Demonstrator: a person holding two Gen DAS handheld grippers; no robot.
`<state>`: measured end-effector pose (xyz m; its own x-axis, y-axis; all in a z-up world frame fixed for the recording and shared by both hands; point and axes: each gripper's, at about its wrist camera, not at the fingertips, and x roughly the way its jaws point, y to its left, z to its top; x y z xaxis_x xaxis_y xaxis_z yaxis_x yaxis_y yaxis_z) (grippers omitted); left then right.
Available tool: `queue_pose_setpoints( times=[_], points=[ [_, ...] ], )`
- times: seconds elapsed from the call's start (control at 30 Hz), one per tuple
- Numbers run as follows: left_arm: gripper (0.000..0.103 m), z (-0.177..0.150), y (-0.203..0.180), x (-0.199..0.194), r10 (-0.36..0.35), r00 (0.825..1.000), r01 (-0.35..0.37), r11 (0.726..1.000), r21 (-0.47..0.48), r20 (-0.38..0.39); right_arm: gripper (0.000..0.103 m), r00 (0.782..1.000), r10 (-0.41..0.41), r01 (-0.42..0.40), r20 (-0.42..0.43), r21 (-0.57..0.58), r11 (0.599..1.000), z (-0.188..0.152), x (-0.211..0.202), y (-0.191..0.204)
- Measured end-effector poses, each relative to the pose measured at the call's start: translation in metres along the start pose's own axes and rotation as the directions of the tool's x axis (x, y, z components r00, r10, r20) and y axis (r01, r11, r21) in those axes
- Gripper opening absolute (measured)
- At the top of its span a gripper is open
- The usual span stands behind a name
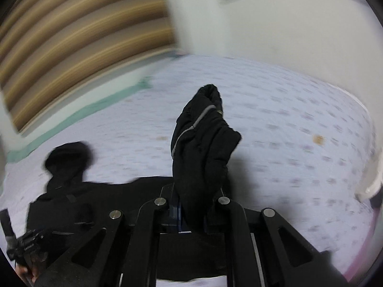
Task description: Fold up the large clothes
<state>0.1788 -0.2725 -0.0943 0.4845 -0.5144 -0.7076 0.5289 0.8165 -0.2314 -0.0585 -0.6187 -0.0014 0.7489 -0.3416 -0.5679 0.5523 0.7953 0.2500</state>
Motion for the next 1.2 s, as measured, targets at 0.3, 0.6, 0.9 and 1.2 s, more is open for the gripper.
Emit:
queue_pose_setpoints(
  times=[0.3, 0.6, 0.9, 1.2],
  points=[
    [0.048, -0.023, 0.092, -0.114, 0.116, 0.991, -0.112, 0.991, -0.067, 0.062, 0.015, 0.971, 0.226, -0.238, -0.081, -0.2, 0.95, -0.031, -0.009, 0.216],
    [0.048, -0.06, 0.155, -0.186, 0.217, 0.971, -0.209, 0.974, -0.085, 0.101, 0.015, 0.921, 0.347, -0.388, -0.18, -0.329, 0.861, -0.092, -0.005, 0.377],
    [0.048, -0.09, 0.2, -0.2, 0.234, 0.966, -0.218, 0.965, -0.143, 0.106, 0.022, 0.879, 0.361, -0.467, -0.313, -0.405, 0.786, -0.171, 0.027, 0.501],
    [0.048, -0.106, 0.222, -0.189, 0.192, 0.98, -0.177, 0.965, -0.195, 0.059, 0.071, 0.728, 0.334, -0.601, -0.599, -0.323, 0.731, -0.259, 0.113, 0.522]
  ],
)
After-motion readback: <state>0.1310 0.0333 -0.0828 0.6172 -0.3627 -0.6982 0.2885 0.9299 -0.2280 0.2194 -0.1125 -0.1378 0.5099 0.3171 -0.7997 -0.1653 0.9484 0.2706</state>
